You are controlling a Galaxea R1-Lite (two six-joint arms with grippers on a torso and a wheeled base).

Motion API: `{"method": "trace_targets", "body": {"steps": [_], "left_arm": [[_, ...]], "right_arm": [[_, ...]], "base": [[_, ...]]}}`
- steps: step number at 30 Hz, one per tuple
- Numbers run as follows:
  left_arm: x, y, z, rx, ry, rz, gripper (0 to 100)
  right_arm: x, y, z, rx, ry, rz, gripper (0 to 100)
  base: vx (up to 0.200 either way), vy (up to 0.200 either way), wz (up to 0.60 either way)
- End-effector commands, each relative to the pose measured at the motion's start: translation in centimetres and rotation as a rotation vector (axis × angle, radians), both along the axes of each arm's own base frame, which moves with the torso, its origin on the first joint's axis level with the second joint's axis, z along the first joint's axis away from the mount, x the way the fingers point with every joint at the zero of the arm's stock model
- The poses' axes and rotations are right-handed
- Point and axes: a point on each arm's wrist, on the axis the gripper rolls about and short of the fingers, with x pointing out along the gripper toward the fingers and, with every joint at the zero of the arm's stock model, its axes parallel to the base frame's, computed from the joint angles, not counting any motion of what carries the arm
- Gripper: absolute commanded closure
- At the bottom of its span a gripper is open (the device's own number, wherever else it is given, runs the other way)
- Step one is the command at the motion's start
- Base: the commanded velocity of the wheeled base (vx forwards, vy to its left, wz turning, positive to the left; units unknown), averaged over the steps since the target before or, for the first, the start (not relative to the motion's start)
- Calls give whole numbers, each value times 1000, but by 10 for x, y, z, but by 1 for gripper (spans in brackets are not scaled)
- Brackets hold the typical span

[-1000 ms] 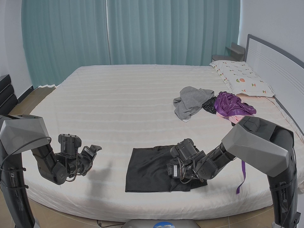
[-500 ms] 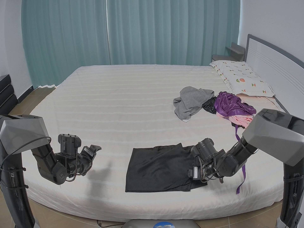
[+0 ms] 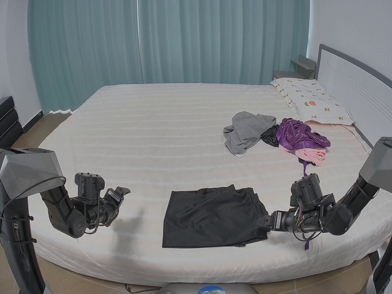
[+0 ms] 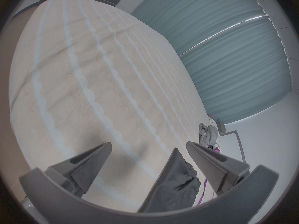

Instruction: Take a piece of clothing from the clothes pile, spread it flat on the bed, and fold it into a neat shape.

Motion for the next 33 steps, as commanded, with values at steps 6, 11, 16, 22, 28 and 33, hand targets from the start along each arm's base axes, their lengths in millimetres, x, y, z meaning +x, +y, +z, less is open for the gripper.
{"method": "trace_targets", "body": {"steps": [6, 11, 16, 22, 28, 33], "left_arm": [[1, 0, 0, 1, -1, 1, 0], [1, 0, 0, 1, -2, 1, 0], [2, 0, 0, 1, -6, 1, 0], [1, -1, 0, 1, -2, 0, 0], [1, -1, -1, 2, -1, 1, 0], [1, -1, -1, 2, -1, -1, 0]], "right_arm": [[17, -2, -27, 138, 10, 66, 0], [20, -3, -46, 146, -9, 67, 0], [19, -7, -62, 161, 10, 70, 0], [20, -10, -62, 175, 3, 70, 100], [12, -21, -59, 162, 17, 50, 100], [6, -24, -54, 161, 21, 45, 100]], "base": [[0, 0, 0], [0, 0, 0], [0, 0, 0], [0, 0, 0], [0, 0, 0], [0, 0, 0]]}}
